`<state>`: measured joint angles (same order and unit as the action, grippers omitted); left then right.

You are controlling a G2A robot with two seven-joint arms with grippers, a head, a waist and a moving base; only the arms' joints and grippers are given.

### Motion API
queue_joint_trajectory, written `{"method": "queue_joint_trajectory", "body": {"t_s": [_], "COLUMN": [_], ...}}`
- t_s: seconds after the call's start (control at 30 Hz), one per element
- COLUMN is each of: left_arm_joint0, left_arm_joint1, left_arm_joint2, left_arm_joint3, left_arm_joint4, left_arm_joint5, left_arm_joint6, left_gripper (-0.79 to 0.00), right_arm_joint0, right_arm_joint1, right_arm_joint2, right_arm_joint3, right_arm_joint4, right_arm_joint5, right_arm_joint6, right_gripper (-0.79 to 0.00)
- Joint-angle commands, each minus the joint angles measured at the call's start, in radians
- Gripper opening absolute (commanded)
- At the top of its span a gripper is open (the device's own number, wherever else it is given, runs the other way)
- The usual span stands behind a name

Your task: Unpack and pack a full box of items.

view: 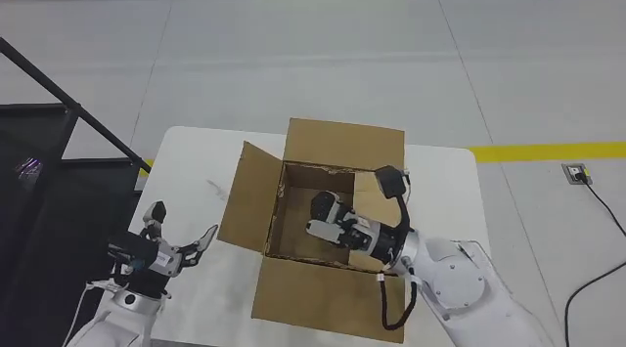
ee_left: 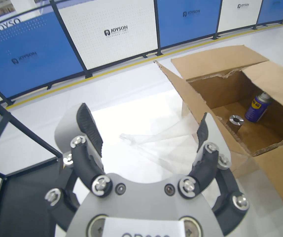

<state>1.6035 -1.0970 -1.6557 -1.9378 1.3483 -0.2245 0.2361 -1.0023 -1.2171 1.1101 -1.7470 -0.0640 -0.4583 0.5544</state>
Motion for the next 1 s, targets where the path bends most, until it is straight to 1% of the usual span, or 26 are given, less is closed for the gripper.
{"method": "queue_joint_trajectory", "body": {"t_s": [0.0,0.1,0.17,0.23,0.3,0.37,0.47,0.5,0.53,0.57,0.67,0.73,0.77,0.97], "left_arm_joint0": [0.017,0.026,0.016,-0.008,-0.054,-0.121,-0.256,-0.304,-0.334,-0.388,-0.492,-0.554,-0.576,-0.576], "left_arm_joint1": [0.0,0.0,0.001,0.0,-0.002,-0.006,-0.017,-0.022,-0.026,-0.034,-0.055,-0.069,-0.072,-0.072], "left_arm_joint2": [-0.003,0.018,0.042,0.084,0.139,0.209,0.318,0.353,0.375,0.423,0.518,0.57,0.583,0.583], "left_arm_joint3": [-0.078,-0.169,-0.211,-0.231,-0.226,-0.19,-0.09,-0.054,-0.031,0.013,0.116,0.19,0.213,0.213], "left_arm_joint4": [0.021,0.038,0.06,0.064,0.057,0.021,-0.072,-0.101,-0.118,-0.139,-0.248,-0.35,-0.374,-0.374], "left_arm_joint5": [-0.008,-0.037,-0.059,-0.09,-0.12,-0.166,-0.233,-0.242,-0.242,-0.242,-0.257,-0.276,-0.279,-0.279], "left_arm_joint6": [-0.017,-0.049,-0.08,-0.121,-0.177,-0.239,-0.349,-0.38,-0.398,-0.429,-0.478,-0.531,-0.557,-0.557], "left_gripper": [0.0,0.0,0.0,0.0,0.0,0.0,0.0,0.0,0.0,0.0,0.0,0.0,0.0,0.0], "right_arm_joint0": [-0.042,-0.111,-0.162,-0.215,-0.27,-0.325,-0.406,-0.431,-0.446,-0.473,-0.527,-0.538,-0.538,-0.538], "right_arm_joint1": [0.008,0.02,0.027,0.034,0.041,0.047,0.054,0.056,0.057,0.059,0.062,0.063,0.063,0.063], "right_arm_joint2": [0.039,0.102,0.149,0.195,0.245,0.295,0.369,0.393,0.409,0.437,0.48,0.486,0.486,0.486], "right_arm_joint3": [-0.049,-0.114,-0.155,-0.192,-0.218,-0.237,-0.255,-0.257,-0.256,-0.256,-0.258,-0.258,-0.258,-0.258], "right_arm_joint4": [-0.069,-0.147,-0.187,-0.221,-0.242,-0.257,-0.275,-0.283,-0.288,-0.294,-0.293,-0.289,-0.289,-0.289], "right_arm_joint5": [-0.002,0.007,0.017,0.024,0.024,0.015,-0.008,-0.015,-0.017,-0.023,-0.049,-0.057,-0.057,-0.057], "right_arm_joint6": [-0.023,-0.057,-0.083,-0.103,-0.126,-0.148,-0.19,-0.201,-0.208,-0.22,-0.245,-0.25,-0.25,-0.25], "right_gripper": [0.0,0.0,0.0,0.0,0.0,0.0,0.0,0.0,0.0,0.0,0.0,0.0,0.0,0.0]}}
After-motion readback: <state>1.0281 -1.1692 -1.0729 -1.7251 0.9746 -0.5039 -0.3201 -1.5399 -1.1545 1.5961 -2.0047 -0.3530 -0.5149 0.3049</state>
